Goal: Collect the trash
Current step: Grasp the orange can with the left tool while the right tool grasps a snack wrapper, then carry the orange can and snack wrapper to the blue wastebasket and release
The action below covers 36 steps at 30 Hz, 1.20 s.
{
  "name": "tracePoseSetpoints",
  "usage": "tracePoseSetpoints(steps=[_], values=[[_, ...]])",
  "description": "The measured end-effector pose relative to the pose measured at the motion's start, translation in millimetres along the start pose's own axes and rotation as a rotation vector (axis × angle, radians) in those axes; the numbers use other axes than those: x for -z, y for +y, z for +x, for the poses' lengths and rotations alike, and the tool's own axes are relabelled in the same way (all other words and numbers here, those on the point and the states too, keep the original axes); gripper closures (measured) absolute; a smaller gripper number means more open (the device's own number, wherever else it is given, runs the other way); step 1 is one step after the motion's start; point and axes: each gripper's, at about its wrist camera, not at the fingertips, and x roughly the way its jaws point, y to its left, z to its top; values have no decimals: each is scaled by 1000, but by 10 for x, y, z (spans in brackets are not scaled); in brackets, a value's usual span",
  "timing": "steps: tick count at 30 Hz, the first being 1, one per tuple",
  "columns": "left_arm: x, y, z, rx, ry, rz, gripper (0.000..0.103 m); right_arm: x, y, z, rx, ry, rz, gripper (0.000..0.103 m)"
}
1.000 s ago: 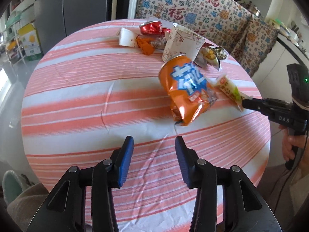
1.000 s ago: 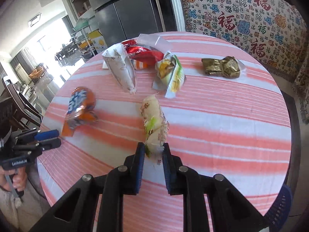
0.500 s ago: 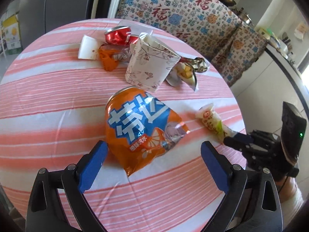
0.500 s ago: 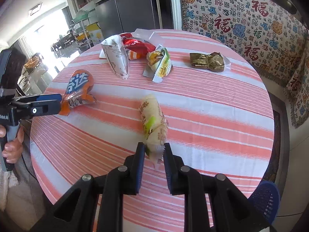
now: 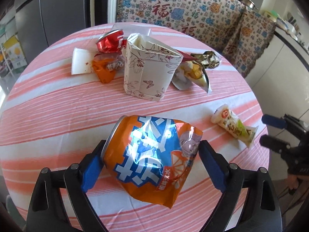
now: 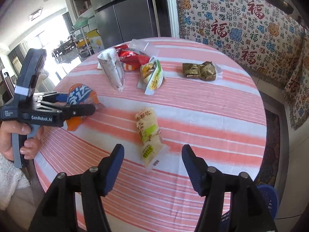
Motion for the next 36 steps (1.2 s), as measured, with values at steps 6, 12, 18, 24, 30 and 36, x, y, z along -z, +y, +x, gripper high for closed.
tracePoseSetpoints(steps=[6,12,18,24,30,36], values=[[128,-28,-93,21,0,14,10,-154,8,-8,-49,-28,8,39],[163,-119,-153,27,-10,33,10,-267,146,438,-29,114,-27,74],[164,-217,-225,47,-36,49,10,-246,56,205,-18,68,21,87],[100,-516,-175,74,-41,80,10,-49,-226,-3,-16,47,112,87],[9,-830,-131,115,-46,108,10,97,-622,-185,-22,17,243,87],[-122,-1382,-128,183,-60,171,10,255,-1045,-543,22,-55,345,87]])
